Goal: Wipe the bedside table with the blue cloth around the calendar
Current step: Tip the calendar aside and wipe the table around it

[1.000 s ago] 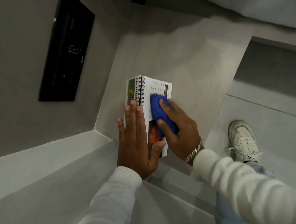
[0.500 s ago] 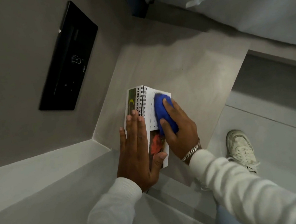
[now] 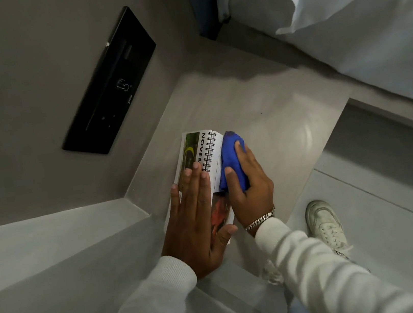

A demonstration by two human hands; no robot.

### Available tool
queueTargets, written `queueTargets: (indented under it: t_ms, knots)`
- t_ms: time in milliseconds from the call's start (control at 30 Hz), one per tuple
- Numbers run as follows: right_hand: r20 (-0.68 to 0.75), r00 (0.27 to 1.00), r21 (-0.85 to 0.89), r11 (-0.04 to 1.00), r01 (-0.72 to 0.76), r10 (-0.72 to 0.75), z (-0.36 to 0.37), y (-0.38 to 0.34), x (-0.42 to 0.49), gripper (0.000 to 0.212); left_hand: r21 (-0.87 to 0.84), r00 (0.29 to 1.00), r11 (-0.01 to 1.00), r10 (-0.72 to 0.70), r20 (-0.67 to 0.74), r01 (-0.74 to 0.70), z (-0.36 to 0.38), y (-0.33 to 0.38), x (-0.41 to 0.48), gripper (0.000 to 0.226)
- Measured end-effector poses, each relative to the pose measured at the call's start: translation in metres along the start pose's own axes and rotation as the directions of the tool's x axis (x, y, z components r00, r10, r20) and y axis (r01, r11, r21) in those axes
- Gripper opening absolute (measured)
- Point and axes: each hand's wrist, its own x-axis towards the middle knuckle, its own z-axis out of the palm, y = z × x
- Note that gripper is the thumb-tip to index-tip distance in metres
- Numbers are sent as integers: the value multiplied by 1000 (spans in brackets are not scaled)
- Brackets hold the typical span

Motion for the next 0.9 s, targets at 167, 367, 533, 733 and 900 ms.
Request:
queueTargets:
  t_ms: [167,367,533,733,900]
  knots:
    - [105,992,-10,998,-66,66,-14,14,-11,50,26,1000,1000,17,-14,-17,-1,-1,-1,84]
    - [383,922,-143,990,-2,57,-71,18,8,46,74,999,997,-5,-40,7,-5,3,-2,82]
    - [438,890,-344,892,293,-124,-126,6,71,50,203,995,979,-15,-94,34,-4,5,0,81]
    - [647,709,-553,468,690,-280,-139,10,151,49,257,986,957,-99,-135,131,-5,5,-2,80]
    - [715,688,-642,269,718,-127,-134,43,160,64,261,978,948,-150,-144,184,0,12,-1,80]
